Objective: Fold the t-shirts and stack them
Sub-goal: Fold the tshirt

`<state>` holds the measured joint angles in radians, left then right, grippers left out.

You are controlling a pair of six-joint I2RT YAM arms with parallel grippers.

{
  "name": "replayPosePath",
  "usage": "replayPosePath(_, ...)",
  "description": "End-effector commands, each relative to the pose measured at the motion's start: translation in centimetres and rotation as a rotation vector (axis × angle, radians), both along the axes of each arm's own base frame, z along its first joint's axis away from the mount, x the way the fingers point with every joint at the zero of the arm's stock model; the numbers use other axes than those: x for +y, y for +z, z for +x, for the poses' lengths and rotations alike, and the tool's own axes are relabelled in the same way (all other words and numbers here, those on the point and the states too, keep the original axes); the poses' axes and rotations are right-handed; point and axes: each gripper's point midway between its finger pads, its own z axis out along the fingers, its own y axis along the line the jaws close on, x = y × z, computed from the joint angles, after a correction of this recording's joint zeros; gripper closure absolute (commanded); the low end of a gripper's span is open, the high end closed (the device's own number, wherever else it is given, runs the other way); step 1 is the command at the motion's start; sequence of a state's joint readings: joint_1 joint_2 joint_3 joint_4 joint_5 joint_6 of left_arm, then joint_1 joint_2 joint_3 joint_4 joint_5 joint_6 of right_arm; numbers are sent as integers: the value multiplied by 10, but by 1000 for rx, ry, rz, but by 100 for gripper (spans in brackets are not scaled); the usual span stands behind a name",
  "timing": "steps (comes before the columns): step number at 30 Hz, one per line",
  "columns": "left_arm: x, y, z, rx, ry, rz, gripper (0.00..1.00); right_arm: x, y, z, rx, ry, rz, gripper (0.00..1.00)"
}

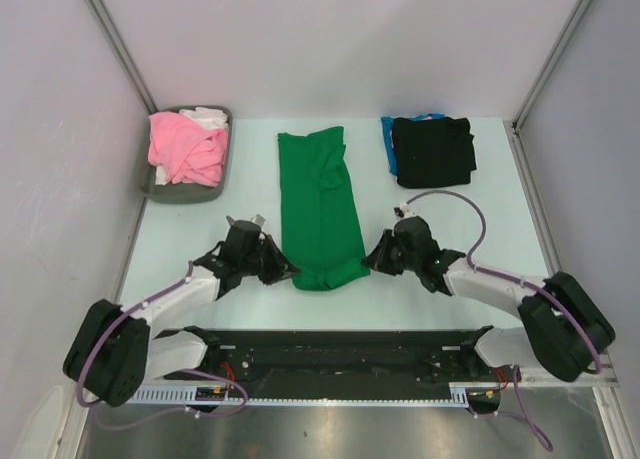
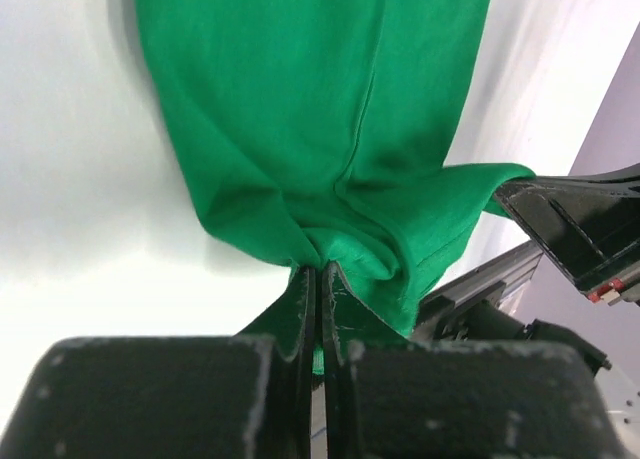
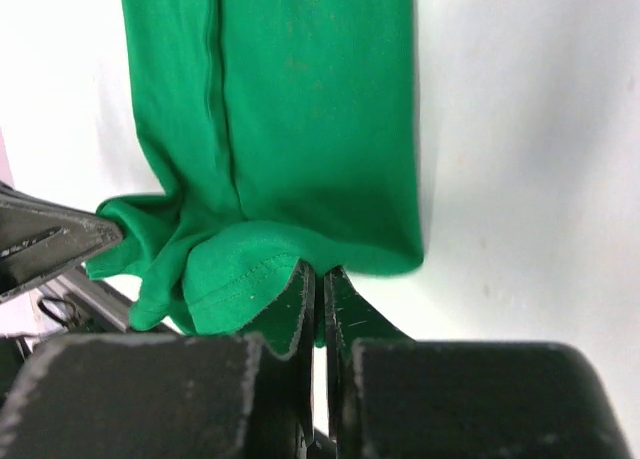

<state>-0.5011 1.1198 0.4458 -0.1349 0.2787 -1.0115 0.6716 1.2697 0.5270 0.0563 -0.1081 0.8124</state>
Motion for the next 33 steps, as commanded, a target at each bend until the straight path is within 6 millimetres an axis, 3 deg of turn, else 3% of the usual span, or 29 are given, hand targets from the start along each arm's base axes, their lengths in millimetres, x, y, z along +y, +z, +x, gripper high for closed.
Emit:
replayPosePath(1,-1,30,43,-105,2,-35,100,18,34,48,-99,15,92,100)
replayPosePath(7,15,38,86,-111,52,-41,100,34,53,95,-119,26,146,100)
replayPosePath(9,16,34,95,-97,45,-44,100,37,48,106,-99,27,145,100)
replayPosePath(10,18,41,107,-110,54,-48,100,41,57,118,-118,25,157,100)
replayPosePath(12,18,35,116,-87,48,-54,100,40,61,130,-118,14,172,100)
replayPosePath(16,20,36,144,-86,62,-63,100,44,49,154,-82,9,175,100)
replayPosePath(19,25,30,160,-68,75,-59,100,40,51,174,-91,-13,190,100)
replayPosePath(26,37,11,187,-25,114,-57,100,39,19,203,-33,-30,192,100)
replayPosePath(33,42,7,211,-15,130,-61,100,44,18,230,-37,-41,217,100)
